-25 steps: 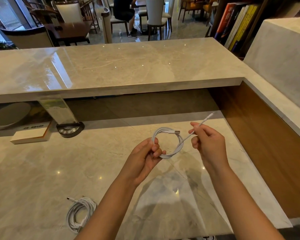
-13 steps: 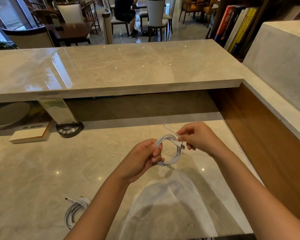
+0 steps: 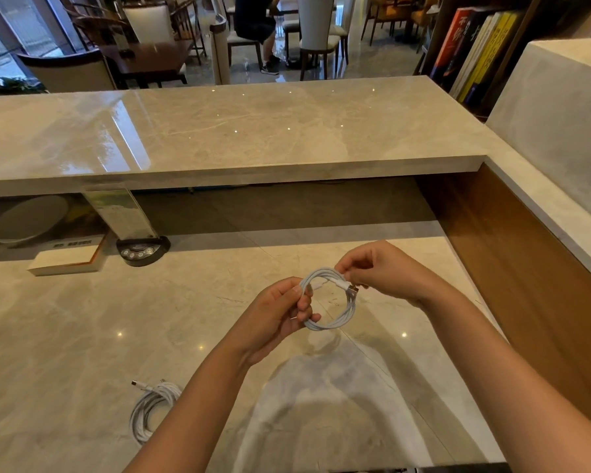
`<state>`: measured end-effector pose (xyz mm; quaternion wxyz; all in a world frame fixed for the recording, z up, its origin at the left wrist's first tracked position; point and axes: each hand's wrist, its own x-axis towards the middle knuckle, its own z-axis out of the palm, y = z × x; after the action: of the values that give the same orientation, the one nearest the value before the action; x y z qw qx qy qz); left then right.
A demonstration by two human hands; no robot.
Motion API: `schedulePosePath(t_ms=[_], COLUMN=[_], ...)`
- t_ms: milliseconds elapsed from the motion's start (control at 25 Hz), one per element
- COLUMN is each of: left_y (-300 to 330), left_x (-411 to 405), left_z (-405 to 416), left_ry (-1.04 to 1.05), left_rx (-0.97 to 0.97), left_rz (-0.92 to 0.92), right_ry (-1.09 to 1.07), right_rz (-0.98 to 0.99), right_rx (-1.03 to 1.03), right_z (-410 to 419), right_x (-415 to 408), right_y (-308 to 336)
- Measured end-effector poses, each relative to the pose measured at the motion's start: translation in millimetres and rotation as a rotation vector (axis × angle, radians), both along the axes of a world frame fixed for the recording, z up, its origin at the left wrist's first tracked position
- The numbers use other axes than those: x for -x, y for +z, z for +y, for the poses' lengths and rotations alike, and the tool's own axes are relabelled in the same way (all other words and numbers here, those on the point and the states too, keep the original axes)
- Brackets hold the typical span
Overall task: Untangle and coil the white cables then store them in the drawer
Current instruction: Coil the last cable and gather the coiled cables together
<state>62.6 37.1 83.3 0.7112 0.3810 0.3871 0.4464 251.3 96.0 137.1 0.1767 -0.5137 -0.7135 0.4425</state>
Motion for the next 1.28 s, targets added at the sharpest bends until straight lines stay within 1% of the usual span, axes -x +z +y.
schedulePosePath(t_ms=[80, 120, 200, 240, 320, 360, 400, 520, 640, 680, 720, 800, 840, 920, 960, 1040, 1080, 1120, 1240, 1280], left_y=[-2, -4, -3, -2, 2, 3, 4, 2, -1, -3, -5, -9, -10, -14, -16, -19, -20, -21, -17, -16], left_x=[-3, -4, -8, -10, -13, -14, -13, -11, -13, -13, -13, -12, -12, -11, -11, -11, -10, -9, -7, -5], left_z=[0, 0, -1, -1, -1, -1, 0, 0, -2, -2, -3, -3, -4, -7, -9, -10, -10, -9, -8, -9], left_ry=[0.049, 0.07, 0.093, 0.092, 0.081, 0.078, 0.074, 0.053, 0.029, 0.028, 0.033, 0.077, 0.118, 0.215, 0.253, 0.293, 0.296, 0.291, 0.216, 0.193], left_rx=[0.02, 0.024, 0.018, 0.011, 0.002, 0.004, 0.009, 0.04, 0.068, 0.085, 0.111, 0.188, 0.229, 0.279, 0.284, 0.259, 0.237, 0.21, 0.076, 0.043], left_rz=[-0.009, -0.003, 0.025, 0.05, 0.116, 0.142, 0.156, 0.176, 0.225, 0.232, 0.218, 0.118, 0.04, -0.096, -0.135, -0.156, -0.118, -0.034, 0.342, 0.423], right_ry=[-0.056, -0.048, 0.039, 0.09, 0.132, 0.144, 0.164, 0.266, 0.341, 0.348, 0.332, 0.199, 0.093, -0.113, -0.183, -0.237, -0.242, -0.243, -0.27, -0.282], right_rz=[-0.009, -0.053, -0.236, -0.372, -0.622, -0.683, -0.721, -0.797, -0.826, -0.82, -0.785, -0.57, -0.46, -0.317, -0.232, -0.001, 0.095, 0.155, 0.186, 0.17], right_rx=[-0.053, -0.084, -0.173, -0.255, -0.524, -0.634, -0.69, -0.683, -0.666, -0.631, -0.553, -0.346, -0.279, -0.2, -0.138, 0.032, 0.083, 0.099, 0.082, 0.079], right_z=[-2, -4, -11, -15, -21, -23, -24, -23, -17, -15, -11, -6, -5, -4, -4, -7, -8, -8, -9, -10], right_x=[8, 10, 14, 16, 24, 27, 29, 28, 24, 25, 25, 23, 22, 19, 17, 14, 13, 12, 12, 14], right_y=[-1, 0, 4, 4, 4, 4, 4, 6, 0, -4, -9, -24, -31, -41, -44, -44, -43, -42, -45, -47])
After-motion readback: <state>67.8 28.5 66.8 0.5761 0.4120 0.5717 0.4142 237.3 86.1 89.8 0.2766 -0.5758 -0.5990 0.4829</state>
